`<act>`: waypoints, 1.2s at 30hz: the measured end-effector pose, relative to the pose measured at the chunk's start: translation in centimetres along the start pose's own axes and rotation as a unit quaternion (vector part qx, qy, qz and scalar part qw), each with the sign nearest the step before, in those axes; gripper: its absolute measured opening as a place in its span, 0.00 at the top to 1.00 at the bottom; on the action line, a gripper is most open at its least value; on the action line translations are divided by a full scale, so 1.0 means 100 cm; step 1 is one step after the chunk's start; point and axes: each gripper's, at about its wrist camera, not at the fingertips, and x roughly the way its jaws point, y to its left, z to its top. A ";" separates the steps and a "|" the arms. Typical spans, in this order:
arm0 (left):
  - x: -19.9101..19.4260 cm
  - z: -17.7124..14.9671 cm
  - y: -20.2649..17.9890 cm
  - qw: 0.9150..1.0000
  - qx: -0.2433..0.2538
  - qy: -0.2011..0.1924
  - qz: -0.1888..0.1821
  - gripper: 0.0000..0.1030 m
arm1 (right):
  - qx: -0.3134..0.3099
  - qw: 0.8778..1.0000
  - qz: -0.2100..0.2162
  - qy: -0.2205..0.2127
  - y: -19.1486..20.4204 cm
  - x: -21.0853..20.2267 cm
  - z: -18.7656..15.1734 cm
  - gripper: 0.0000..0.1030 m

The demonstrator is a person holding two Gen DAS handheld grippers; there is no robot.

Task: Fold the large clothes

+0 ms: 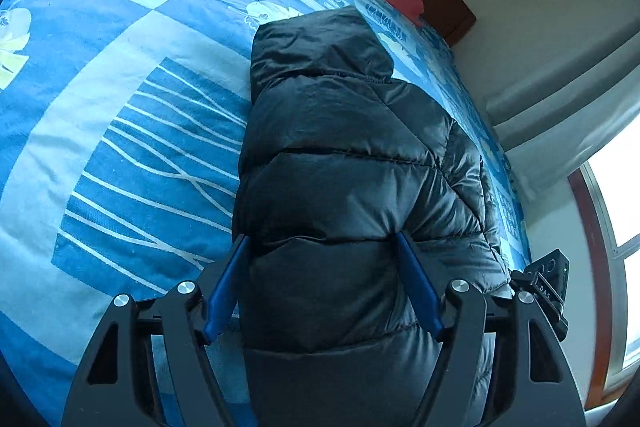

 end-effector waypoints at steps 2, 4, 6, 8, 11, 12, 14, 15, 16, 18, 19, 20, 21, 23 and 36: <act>0.001 -0.001 -0.001 1.000 0.003 -0.001 0.006 0.31 | 0.003 1.000 0.004 0.000 -0.004 0.000 -0.002 0.51; -0.001 -0.002 -0.003 1.000 0.006 -0.001 0.009 0.31 | 0.004 1.000 0.006 0.001 -0.003 0.001 -0.001 0.51; -0.004 -0.003 -0.004 1.000 0.010 0.000 0.009 0.31 | 0.005 1.000 0.013 0.003 -0.003 -0.001 0.000 0.50; -0.008 -0.003 -0.007 1.000 0.015 -0.002 0.010 0.29 | 0.006 1.000 0.024 0.000 -0.005 -0.006 -0.001 0.47; -0.012 -0.004 -0.008 1.000 0.021 -0.008 0.013 0.26 | 0.005 0.999 0.035 -0.011 -0.004 -0.015 -0.004 0.39; -0.014 -0.005 -0.009 1.000 0.022 -0.012 0.017 0.23 | 0.005 0.999 0.039 -0.016 -0.004 -0.019 -0.005 0.38; -0.019 -0.007 -0.011 0.999 0.026 -0.017 0.022 0.23 | 0.008 0.999 0.045 -0.022 -0.004 -0.025 -0.008 0.33; -0.022 -0.007 -0.012 0.999 0.027 -0.019 0.023 0.23 | 0.008 0.998 0.048 -0.025 -0.004 -0.030 -0.010 0.32; -0.025 -0.008 -0.013 0.999 0.029 -0.022 0.026 0.23 | 0.008 0.998 0.048 -0.026 -0.005 -0.032 -0.011 0.31; -0.034 -0.012 -0.015 0.998 0.035 -0.027 0.033 0.23 | 0.009 0.998 0.047 -0.030 -0.007 -0.040 -0.014 0.30; -0.037 -0.014 -0.017 0.998 0.036 -0.029 0.035 0.23 | 0.012 0.998 0.046 -0.033 -0.009 -0.045 -0.016 0.29; -0.041 -0.016 -0.018 0.998 0.037 -0.031 0.038 0.23 | 0.015 0.998 0.046 -0.036 -0.011 -0.050 -0.019 0.28; -0.044 -0.019 -0.018 0.998 0.036 -0.033 0.040 0.23 | 0.017 0.998 0.046 -0.037 -0.012 -0.053 -0.020 0.28; -0.049 -0.023 -0.018 0.998 0.032 -0.034 0.041 0.23 | 0.022 0.998 0.045 -0.039 -0.015 -0.061 -0.027 0.28; -0.085 -0.070 -0.003 0.998 -0.012 -0.039 0.050 0.23 | 0.048 0.997 0.019 -0.055 -0.028 -0.107 -0.089 0.28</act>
